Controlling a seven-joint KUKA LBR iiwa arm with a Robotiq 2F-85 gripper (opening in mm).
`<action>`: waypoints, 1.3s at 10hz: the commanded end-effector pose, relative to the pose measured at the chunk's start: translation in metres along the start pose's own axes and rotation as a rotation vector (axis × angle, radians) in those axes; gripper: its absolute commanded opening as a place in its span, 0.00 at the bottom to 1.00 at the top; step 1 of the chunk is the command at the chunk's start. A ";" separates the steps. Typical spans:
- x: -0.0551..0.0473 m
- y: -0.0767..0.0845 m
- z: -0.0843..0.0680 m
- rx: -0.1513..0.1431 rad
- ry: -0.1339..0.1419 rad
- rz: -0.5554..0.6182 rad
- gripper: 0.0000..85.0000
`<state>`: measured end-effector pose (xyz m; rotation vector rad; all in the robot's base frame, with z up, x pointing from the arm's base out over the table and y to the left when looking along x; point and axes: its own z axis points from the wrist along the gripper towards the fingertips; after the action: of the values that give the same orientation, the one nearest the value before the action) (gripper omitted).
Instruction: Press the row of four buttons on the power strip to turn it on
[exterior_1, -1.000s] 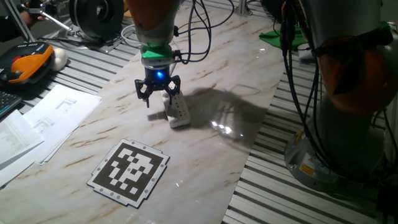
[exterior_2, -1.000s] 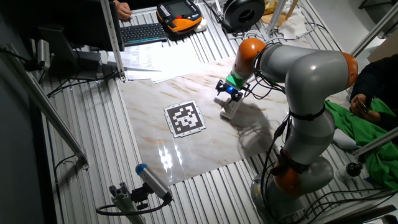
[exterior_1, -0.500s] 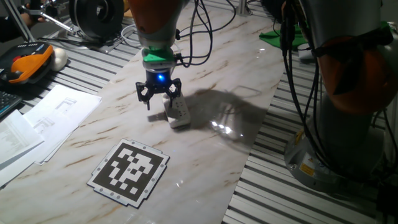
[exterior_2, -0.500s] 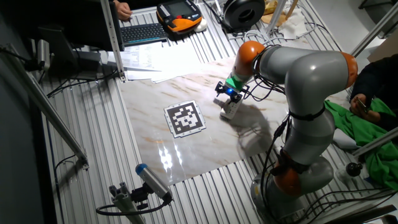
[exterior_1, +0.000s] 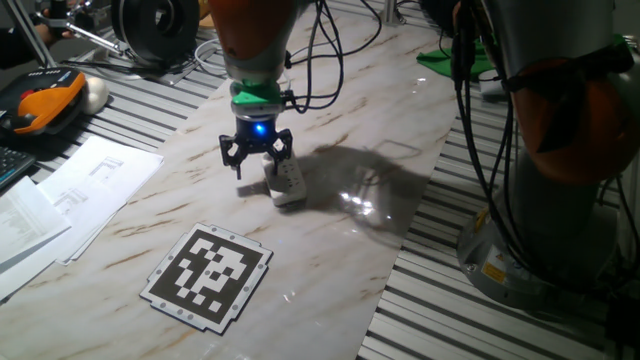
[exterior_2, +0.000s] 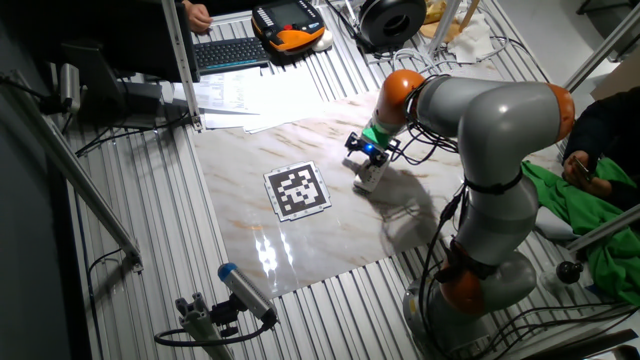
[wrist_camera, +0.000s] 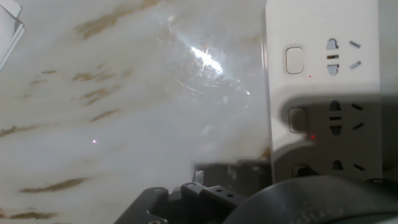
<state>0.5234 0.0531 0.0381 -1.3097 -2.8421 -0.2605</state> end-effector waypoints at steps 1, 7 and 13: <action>0.001 -0.002 0.008 0.005 0.005 0.001 0.80; -0.009 0.005 -0.029 0.028 0.065 0.021 0.80; -0.011 0.005 -0.046 0.048 0.030 -0.033 0.80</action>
<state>0.5306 0.0412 0.0836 -1.2429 -2.8278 -0.2050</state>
